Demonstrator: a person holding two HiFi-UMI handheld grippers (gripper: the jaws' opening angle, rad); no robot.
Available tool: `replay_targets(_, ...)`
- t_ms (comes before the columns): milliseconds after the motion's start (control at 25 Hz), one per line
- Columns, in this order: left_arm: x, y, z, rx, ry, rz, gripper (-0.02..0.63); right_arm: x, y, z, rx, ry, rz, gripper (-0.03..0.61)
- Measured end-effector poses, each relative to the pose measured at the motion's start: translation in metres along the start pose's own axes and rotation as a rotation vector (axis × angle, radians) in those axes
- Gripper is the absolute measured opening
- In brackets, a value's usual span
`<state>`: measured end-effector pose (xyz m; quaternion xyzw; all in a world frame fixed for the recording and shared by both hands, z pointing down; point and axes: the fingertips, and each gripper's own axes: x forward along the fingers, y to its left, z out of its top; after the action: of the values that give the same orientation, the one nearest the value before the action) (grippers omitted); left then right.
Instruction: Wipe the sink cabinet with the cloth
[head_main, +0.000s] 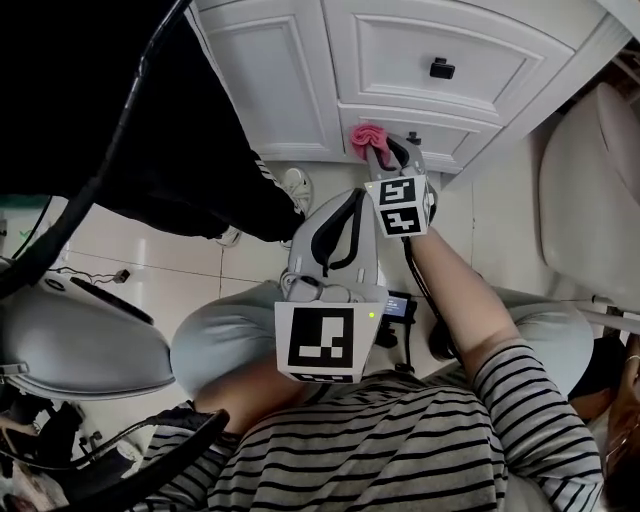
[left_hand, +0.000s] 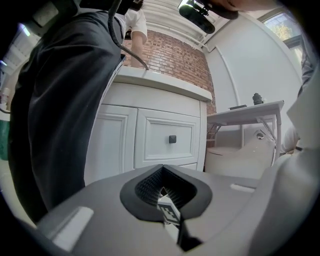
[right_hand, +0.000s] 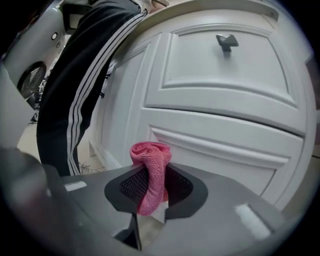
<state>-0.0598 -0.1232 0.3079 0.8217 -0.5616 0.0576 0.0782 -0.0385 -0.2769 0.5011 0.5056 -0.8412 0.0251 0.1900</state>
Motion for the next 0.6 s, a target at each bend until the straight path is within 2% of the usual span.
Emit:
replay_targets(160, 0.003, 0.001, -0.003, -0.005, -0.012, -0.004, -0.006, -0.020, -0.031, -0.023, 0.068, 0.041, -0.076, 0.084)
replay_targets(320, 0.009, -0.005, -0.006, 0.001, -0.009, -0.017, -0.006, -0.042, -0.059, -0.038, 0.085, 0.051, -0.108, 0.086)
replay_targets(600, 0.014, -0.008, -0.011, 0.023, 0.011, -0.006, -0.006, -0.074, -0.152, -0.062, 0.198, 0.079, -0.283, 0.092)
